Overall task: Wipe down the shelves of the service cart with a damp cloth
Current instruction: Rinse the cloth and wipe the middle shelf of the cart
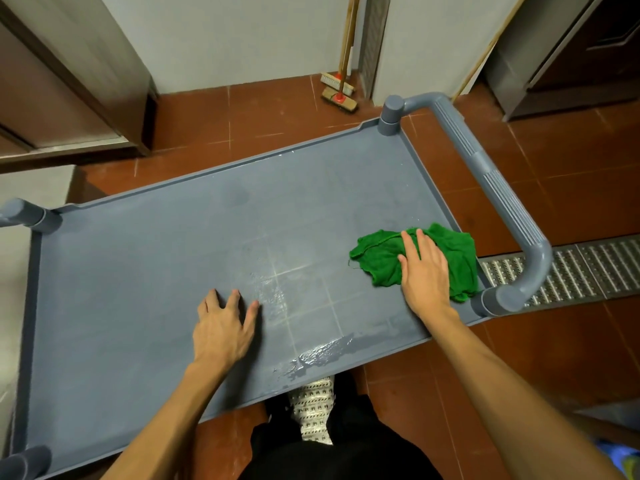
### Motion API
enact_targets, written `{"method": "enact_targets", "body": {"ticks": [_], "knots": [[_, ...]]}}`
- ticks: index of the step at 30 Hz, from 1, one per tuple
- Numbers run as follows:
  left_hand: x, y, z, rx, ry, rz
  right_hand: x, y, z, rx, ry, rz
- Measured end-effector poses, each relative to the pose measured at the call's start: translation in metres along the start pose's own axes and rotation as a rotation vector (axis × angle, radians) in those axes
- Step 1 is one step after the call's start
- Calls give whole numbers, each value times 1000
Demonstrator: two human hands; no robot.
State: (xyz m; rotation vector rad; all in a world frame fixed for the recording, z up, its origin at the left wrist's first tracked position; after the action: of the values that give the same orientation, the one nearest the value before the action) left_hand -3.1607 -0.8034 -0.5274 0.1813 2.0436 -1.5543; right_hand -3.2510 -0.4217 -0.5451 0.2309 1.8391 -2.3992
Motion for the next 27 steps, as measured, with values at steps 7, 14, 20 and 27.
{"method": "enact_targets", "body": {"ticks": [7, 14, 20, 27], "knots": [[1, 4, 5, -9, 7, 17, 59, -5, 2, 225, -18, -84], [2, 4, 3, -17, 13, 40, 137, -13, 8, 292, -54, -100], [0, 8, 5, 70, -27, 124, 167, -19, 13, 278, 0, -87], [5, 9, 0, 120, -41, 105, 137, -25, 17, 230, -39, -96]]}}
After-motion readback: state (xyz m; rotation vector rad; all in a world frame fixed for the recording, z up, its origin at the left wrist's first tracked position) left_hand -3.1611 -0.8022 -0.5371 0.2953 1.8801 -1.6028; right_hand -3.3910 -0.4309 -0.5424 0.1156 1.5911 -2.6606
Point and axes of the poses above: each hand's wrist, its own x-axis towards the middle knuckle, its own y-axis out of the palm, z = x × y, the point moved 8 cm from there along x, towards the middle knuckle, and after that the axes turned 12 degrees about z, right-handed, at the moved point
